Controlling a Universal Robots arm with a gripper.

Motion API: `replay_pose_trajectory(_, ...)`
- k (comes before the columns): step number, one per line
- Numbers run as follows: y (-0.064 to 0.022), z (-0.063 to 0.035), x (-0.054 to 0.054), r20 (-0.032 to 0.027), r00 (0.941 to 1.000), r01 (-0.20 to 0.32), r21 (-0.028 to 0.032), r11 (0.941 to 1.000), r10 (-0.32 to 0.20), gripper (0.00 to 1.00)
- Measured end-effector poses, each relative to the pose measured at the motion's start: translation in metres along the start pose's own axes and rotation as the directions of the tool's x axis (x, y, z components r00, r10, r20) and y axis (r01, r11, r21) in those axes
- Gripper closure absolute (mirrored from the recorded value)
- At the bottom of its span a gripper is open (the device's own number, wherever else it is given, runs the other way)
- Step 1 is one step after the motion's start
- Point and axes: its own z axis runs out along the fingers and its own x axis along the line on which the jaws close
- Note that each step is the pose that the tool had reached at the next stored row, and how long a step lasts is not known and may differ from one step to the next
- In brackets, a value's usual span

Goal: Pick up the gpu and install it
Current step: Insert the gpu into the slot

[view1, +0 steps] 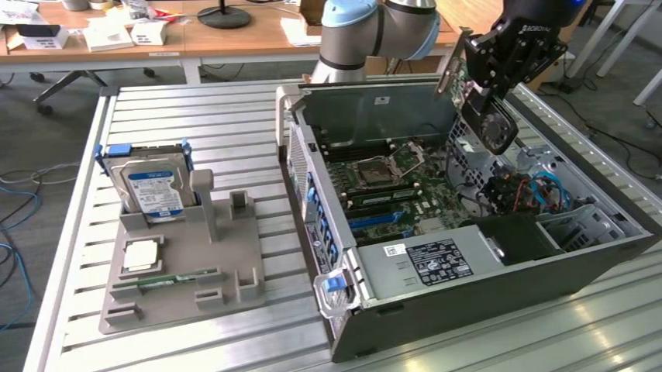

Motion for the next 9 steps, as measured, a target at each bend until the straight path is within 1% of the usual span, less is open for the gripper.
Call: replay_pose_trajectory(9,0.0000,0.0000,0.0000,0.0000,1.0000,0.000,0.0000,1.0000,0.000,0.74)
